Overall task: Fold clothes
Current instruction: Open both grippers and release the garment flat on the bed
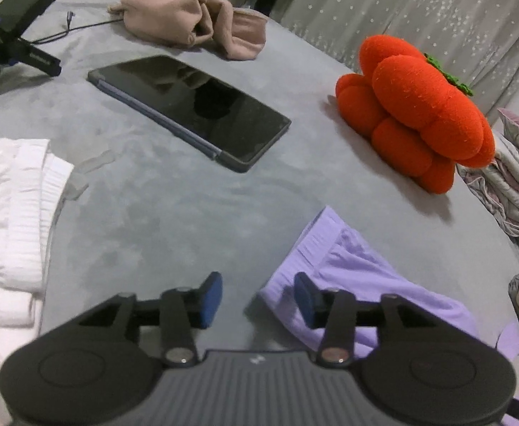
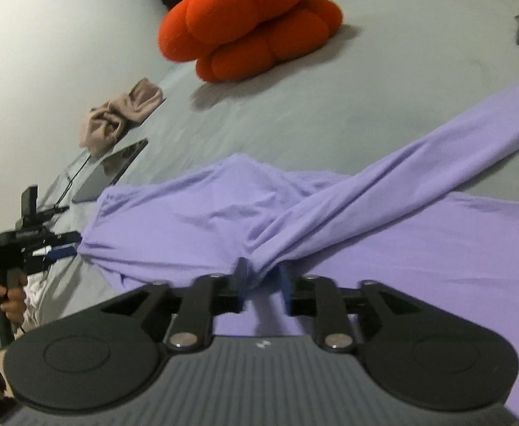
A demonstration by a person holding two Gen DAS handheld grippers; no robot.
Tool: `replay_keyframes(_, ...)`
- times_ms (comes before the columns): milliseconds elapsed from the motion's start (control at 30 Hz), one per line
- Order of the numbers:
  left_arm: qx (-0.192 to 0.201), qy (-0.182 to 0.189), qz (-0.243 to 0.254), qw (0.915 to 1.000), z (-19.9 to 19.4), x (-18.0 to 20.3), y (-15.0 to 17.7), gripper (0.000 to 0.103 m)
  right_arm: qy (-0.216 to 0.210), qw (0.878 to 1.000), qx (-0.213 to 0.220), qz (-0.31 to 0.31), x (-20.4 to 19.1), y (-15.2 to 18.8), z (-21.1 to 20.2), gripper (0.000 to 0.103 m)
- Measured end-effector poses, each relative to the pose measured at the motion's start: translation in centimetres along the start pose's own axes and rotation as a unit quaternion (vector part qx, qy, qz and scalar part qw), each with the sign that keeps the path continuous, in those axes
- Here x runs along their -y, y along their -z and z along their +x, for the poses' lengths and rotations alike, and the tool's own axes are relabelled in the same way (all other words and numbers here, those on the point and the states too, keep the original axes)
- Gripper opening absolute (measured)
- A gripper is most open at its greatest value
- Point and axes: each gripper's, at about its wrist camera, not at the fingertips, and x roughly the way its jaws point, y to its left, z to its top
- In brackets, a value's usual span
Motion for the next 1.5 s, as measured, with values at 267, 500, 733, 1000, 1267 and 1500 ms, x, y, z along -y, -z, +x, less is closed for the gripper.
replay_keyframes(267,0.011,-0.001,0.031,0.9995,-1.4,3.0,0.3,0.064,0.03,0.999,0.016,0.038,1.8,-1.1,-2.2,0.037)
replay_keyframes(500,0.017,0.012,0.078,0.9968,-2.2,6.3,1.2,0.066,0.055,0.997,0.005,0.051,3.1,-1.6,-3.5,0.037)
replay_keyframes(733,-0.001,0.046,0.113,0.9925,-1.8,9.8,2.3,0.066,0.071,0.995,-0.003,0.068,5.1,-1.5,-4.2,0.039)
replay_keyframes(1000,-0.026,0.065,0.162,0.9843,-0.7,14.4,4.3,0.068,0.081,0.992,0.004,0.091,7.3,-1.8,-5.4,0.041)
replay_keyframes(1267,-0.053,0.083,0.206,0.9735,0.7,18.9,6.5,0.076,0.09,0.989,0.013,0.115,9.5,-1.8,-6.4,0.045)
replay_keyframes(1500,-0.064,0.101,0.23,0.9658,1.9,22.7,8.2,0.076,0.087,0.989,0.016,0.121,10.9,-2.0,-6.9,0.047)
